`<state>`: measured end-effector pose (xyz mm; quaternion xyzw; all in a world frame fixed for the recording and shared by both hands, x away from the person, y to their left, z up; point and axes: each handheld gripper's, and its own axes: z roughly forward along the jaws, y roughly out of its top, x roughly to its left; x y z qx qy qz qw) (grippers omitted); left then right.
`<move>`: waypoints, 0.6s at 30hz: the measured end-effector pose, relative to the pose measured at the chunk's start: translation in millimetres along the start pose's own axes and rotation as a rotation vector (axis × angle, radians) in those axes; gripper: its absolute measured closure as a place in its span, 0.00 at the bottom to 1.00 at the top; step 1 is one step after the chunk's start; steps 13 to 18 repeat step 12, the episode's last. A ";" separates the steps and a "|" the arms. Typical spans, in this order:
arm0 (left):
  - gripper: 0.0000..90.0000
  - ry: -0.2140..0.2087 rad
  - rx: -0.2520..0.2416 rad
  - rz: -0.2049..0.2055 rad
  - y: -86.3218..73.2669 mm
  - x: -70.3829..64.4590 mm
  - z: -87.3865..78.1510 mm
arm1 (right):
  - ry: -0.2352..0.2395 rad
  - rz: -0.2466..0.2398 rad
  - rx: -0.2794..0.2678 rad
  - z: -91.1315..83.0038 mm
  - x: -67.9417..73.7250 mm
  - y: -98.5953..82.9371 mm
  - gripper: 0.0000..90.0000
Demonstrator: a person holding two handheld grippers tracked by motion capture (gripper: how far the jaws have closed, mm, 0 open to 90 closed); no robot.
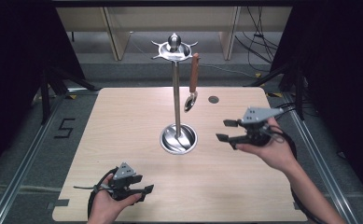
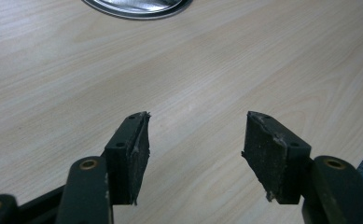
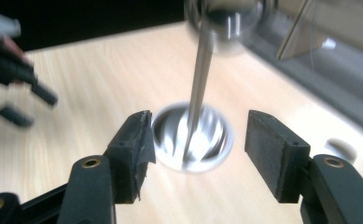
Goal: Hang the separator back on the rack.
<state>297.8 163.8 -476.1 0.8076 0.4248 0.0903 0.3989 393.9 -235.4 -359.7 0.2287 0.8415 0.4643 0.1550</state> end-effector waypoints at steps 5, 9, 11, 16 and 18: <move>0.44 0.004 0.017 0.009 -0.1 1.1 0.2 | -0.039 0.068 0.028 -5.6 11.2 -63.4 0.47; 0.44 0.003 0.004 -0.002 0.2 0.1 2.3 | -0.042 0.087 0.054 -6.9 13.2 -83.0 0.47; 0.44 0.010 0.005 0.005 0.5 0.4 2.1 | -0.052 0.115 0.047 -8.3 14.2 -90.6 0.47; 0.44 0.014 0.004 0.005 0.8 -0.2 1.5 | -0.051 0.133 0.045 -8.0 14.5 -93.1 0.47; 0.44 0.014 0.004 0.005 0.8 -0.2 1.5 | -0.051 0.133 0.045 -8.0 14.5 -93.1 0.47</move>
